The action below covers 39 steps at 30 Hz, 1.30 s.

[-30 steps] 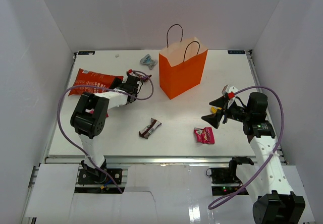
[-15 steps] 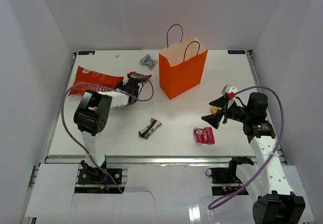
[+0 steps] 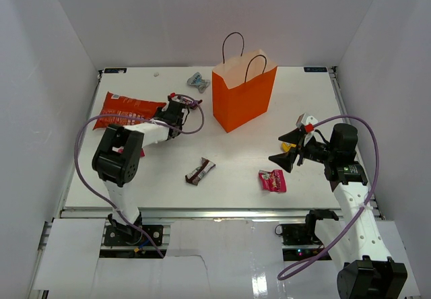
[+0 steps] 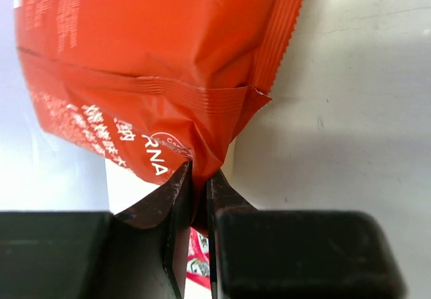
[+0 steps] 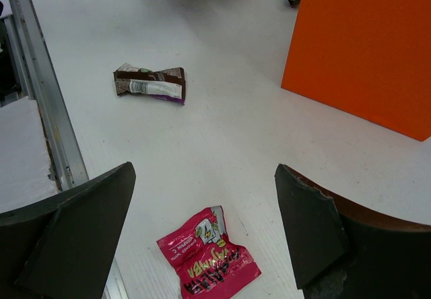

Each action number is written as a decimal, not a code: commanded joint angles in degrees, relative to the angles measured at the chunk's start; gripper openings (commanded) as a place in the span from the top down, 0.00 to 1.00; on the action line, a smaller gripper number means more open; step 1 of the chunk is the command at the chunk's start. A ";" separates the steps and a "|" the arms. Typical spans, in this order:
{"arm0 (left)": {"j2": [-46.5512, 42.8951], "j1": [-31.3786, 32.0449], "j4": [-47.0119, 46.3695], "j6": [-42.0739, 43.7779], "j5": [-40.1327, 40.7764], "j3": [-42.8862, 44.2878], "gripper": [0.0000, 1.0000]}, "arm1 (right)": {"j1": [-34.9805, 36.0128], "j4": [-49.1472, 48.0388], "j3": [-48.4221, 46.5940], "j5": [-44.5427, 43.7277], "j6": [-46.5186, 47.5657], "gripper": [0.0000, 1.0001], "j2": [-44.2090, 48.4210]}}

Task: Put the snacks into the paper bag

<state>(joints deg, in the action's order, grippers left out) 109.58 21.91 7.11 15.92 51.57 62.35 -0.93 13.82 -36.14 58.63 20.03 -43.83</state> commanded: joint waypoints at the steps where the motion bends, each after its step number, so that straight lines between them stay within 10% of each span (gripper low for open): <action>1: -8.93 0.15 3.59 -4.49 -4.62 1.63 0.91 | 0.40 0.33 -0.86 1.40 0.89 0.10 0.77; 39: -35.31 -2.66 15.12 -18.30 -43.30 18.07 1.00 | 0.40 -0.46 -0.42 -0.62 0.97 0.10 -0.64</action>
<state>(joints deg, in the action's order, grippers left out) 75.53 19.40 21.78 -2.81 11.38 78.87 -0.93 13.80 -36.14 58.08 20.12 -44.49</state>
